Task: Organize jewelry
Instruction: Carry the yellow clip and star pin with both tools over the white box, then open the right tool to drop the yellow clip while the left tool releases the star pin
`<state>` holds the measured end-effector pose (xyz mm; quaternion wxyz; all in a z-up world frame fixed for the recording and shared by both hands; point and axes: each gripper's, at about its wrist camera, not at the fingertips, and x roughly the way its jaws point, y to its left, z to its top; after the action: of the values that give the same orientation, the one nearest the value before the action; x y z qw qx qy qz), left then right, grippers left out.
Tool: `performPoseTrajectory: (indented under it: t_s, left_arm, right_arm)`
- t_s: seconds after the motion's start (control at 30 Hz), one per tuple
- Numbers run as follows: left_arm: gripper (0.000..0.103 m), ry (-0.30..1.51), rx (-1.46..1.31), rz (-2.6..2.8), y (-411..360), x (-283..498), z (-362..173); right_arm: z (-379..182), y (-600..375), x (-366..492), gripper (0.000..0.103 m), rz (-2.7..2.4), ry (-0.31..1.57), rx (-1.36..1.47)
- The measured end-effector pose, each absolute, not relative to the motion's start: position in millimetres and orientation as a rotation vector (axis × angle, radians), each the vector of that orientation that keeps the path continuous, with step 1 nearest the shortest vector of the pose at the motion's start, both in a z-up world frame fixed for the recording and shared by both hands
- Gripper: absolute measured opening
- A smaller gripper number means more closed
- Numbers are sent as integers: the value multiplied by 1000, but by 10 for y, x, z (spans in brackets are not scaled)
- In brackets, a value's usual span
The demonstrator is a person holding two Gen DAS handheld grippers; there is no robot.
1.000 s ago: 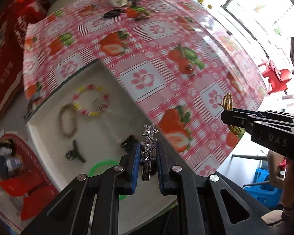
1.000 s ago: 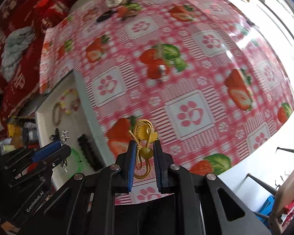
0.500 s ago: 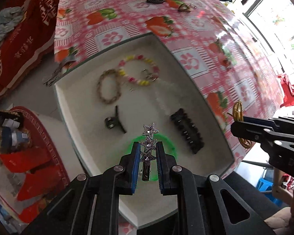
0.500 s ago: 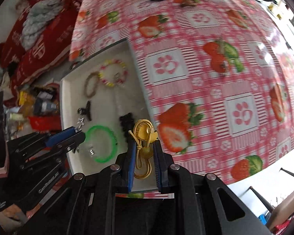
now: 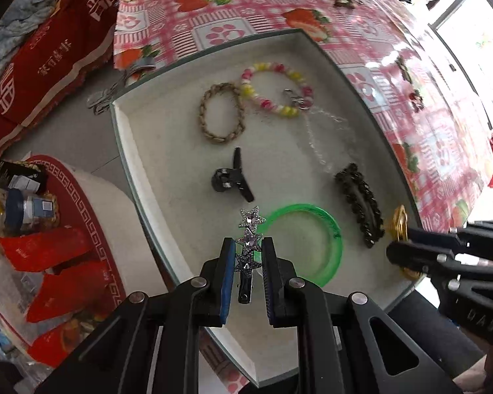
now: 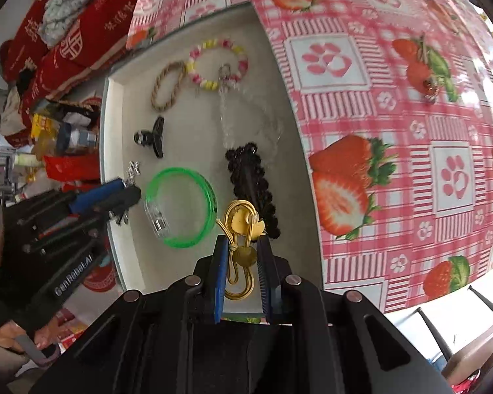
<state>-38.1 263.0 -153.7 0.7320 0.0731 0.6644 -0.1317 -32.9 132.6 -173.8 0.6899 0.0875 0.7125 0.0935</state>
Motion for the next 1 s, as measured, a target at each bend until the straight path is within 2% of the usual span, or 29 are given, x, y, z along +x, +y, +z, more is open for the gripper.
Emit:
performPoseTrajectory:
  t_s: [0.7, 0.8, 1.0]
  left_arm:
    - [23, 1523, 211, -257, 2627, -275, -1820]
    - [23, 1515, 223, -255, 2615, -271, -1793]
    - [23, 1501, 238, -256, 2554, -258, -1699]
  right_arm:
    - [-2219, 1516, -243, 21, 201, 1717, 133]
    - [-2225, 1522, -230, 33, 206, 1718, 134]
    - [-2141, 1527, -216, 45, 229, 1694, 141]
